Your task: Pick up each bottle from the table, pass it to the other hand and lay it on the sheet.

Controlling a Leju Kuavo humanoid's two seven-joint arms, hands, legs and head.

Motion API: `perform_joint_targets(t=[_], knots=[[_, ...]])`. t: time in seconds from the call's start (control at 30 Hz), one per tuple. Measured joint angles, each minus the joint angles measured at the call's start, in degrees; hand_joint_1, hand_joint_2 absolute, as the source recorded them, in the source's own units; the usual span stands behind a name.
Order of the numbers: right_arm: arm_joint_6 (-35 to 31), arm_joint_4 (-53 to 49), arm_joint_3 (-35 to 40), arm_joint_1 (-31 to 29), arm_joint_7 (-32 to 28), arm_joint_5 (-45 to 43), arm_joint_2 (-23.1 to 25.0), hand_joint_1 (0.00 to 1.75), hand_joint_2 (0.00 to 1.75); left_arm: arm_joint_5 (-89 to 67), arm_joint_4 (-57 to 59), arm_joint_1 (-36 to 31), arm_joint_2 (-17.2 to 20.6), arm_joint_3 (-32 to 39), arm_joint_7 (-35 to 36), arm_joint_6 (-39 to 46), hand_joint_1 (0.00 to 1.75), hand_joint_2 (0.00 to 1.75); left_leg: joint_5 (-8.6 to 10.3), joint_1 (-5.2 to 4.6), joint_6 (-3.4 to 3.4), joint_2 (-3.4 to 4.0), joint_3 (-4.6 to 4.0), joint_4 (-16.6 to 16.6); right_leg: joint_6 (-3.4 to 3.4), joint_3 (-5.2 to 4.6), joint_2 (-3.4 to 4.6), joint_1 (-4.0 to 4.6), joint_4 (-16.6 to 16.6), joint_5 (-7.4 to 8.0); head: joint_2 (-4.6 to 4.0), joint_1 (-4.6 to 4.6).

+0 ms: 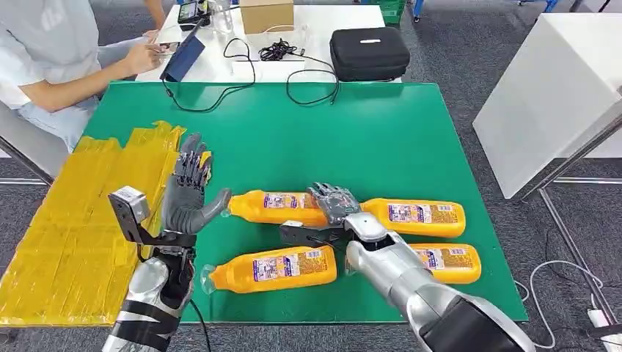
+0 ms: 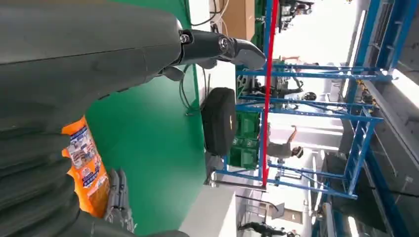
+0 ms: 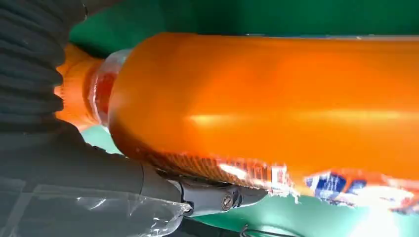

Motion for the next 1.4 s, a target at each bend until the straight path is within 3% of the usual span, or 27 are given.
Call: perform_joint_targets(t=[0.1, 0.17, 0.27, 0.33, 0.47, 0.5, 0.67, 0.83, 0.9, 1.2, 1.4], knots=[[0.7, 0.7, 0.0, -0.6, 1.0, 2.5, 0.2, 0.33, 1.75, 0.3, 0.0, 0.0, -0.1, 0.0, -0.1, -0.4, 0.0, 1.75, 0.0, 0.0, 0.0, 0.01, 0.02, 0.0, 0.0, 0.0, 0.0, 0.0, 0.0, 0.0, 0.0, 0.0], [0.7, 1.2, 0.2, -0.8, 1.6, 3.8, 0.2, 0.75, 1.75, 0.7, 0.0, 0.0, -0.3, -0.1, -0.3, -0.5, 0.0, 1.75, 0.0, 0.0, 0.0, 0.0, 0.02, 0.0, 0.0, 0.01, 0.0, 0.0, 0.0, 0.0, 0.0, 0.02], [0.7, 1.6, 0.2, -1.0, 1.8, 4.6, 0.3, 0.91, 1.75, 0.8, 0.0, 0.0, -0.4, -0.1, -0.5, -0.5, 0.0, 1.75, 0.0, 0.0, 0.0, 0.02, 0.03, 0.0, 0.0, 0.01, 0.01, 0.0, 0.0, 0.0, 0.0, -0.02], [0.5, 1.8, 0.2, -1.1, 2.0, 4.9, 0.4, 1.33, 1.75, 0.8, 0.0, 0.0, -0.4, -0.2, -0.6, -0.5, 0.0, 1.75, 0.0, 0.0, 0.0, 0.01, 0.03, 0.0, 0.0, 0.01, 0.0, 0.0, 0.0, 0.0, 0.0, 0.0], [-1.2, 2.2, 0.2, -1.1, 2.6, 6.2, 0.4, 1.59, 1.75, 1.0, 0.0, 0.0, -0.5, -0.4, -0.7, -0.5, 0.0, 1.75, 0.0, 0.0, 0.0, 0.02, 0.03, 0.0, 0.0, 0.01, 0.01, 0.0, 0.0, 0.0, 0.0, 0.0], [-1.8, 2.3, 0.2, -1.1, 2.8, 6.5, 0.4, 1.55, 1.75, 1.0, 0.0, 0.0, -0.5, -0.5, -0.7, -0.5, 0.0, 1.75, 0.0, 0.0, 0.0, 0.01, 0.03, 0.0, 0.0, 0.01, 0.0, 0.0, 0.0, 0.0, 0.0, 0.0], [-5.1, 2.8, 0.2, -0.8, 3.0, 7.6, 0.4, 1.75, 1.75, 1.2, 0.0, 0.0, -0.7, -0.5, -0.7, -0.5, 0.0, 1.75, 0.0, 0.0, 0.0, 0.01, 0.01, 0.0, 0.0, 0.0, 0.0, 0.0, 0.0, 0.0, 0.0, 0.0], [-10.1, 2.9, 0.2, -0.2, 3.3, 8.4, 0.2, 1.66, 1.75, 1.2, 0.0, 0.0, -0.7, -0.6, -0.7, -0.5, 0.0, 1.75, 0.0, 0.0, 0.0, 0.01, 0.0, 0.0, 0.0, 0.0, 0.0, 0.0, 0.0, 0.0, 0.0, 0.0], [-11.8, 2.9, 0.2, 0.1, 3.4, 8.6, 0.1, 1.75, 1.75, 1.2, 0.0, 0.0, -0.7, -0.6, -0.7, -0.5, 0.0, 1.75, 0.0, 0.0, 0.0, 0.01, 0.0, 0.0, 0.0, 0.0, 0.0, 0.0, 0.0, 0.0, 0.0, 0.0], [-23.3, 2.9, -1.6, 1.1, 3.7, 10.8, -0.2, 1.75, 1.75, 1.2, 0.0, 0.6, -0.8, -0.7, -0.7, -0.5, 0.0, 1.75, 0.0, 0.0, 0.0, 0.0, -0.01, 0.0, 0.0, -0.01, 0.0, 0.0, 0.0, 0.0, 0.0, -0.02], [-27.5, 2.8, -3.7, 1.4, 3.8, 11.0, -0.3, 1.75, 1.75, 1.2, -0.1, 1.0, -0.8, -0.8, -0.7, -0.4, 0.0, 1.75, 0.0, 0.0, 0.0, 0.0, -0.02, 0.0, 0.0, -0.01, 0.0, 0.0, 0.0, 0.0, 0.0, 0.0]])
